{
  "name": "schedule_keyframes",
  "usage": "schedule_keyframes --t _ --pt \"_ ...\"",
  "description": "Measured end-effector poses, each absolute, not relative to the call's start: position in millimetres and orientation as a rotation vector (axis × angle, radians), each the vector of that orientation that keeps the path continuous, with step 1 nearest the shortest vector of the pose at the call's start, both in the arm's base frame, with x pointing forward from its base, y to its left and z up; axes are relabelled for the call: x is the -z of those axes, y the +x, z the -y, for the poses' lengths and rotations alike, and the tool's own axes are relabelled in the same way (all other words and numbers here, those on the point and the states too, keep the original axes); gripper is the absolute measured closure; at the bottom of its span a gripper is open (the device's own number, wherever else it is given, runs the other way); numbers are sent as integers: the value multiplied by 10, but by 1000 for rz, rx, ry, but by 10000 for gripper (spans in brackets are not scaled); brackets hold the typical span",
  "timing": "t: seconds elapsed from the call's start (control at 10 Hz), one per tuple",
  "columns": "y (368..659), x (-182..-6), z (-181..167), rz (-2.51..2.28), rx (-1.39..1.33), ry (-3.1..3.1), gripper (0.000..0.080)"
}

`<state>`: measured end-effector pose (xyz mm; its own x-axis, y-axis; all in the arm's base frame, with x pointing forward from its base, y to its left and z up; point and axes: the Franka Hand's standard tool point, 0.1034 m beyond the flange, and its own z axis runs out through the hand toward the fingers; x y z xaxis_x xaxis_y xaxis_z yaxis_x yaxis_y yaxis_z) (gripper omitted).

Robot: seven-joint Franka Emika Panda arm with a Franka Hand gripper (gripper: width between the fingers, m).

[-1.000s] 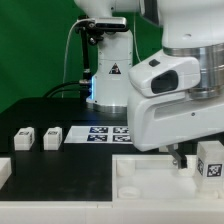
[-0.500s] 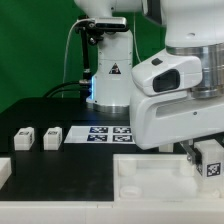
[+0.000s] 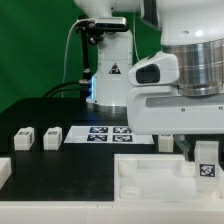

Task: Assemble one leg

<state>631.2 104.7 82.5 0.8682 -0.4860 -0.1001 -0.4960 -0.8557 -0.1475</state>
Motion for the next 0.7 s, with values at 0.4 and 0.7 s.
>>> schedule_keyframes --t 0.4,0.7 --pt "6294 -817 -1003 -1559 -173 -2498 506" --pt "6241 -800 -1192 -1890 -200 -2273 505"
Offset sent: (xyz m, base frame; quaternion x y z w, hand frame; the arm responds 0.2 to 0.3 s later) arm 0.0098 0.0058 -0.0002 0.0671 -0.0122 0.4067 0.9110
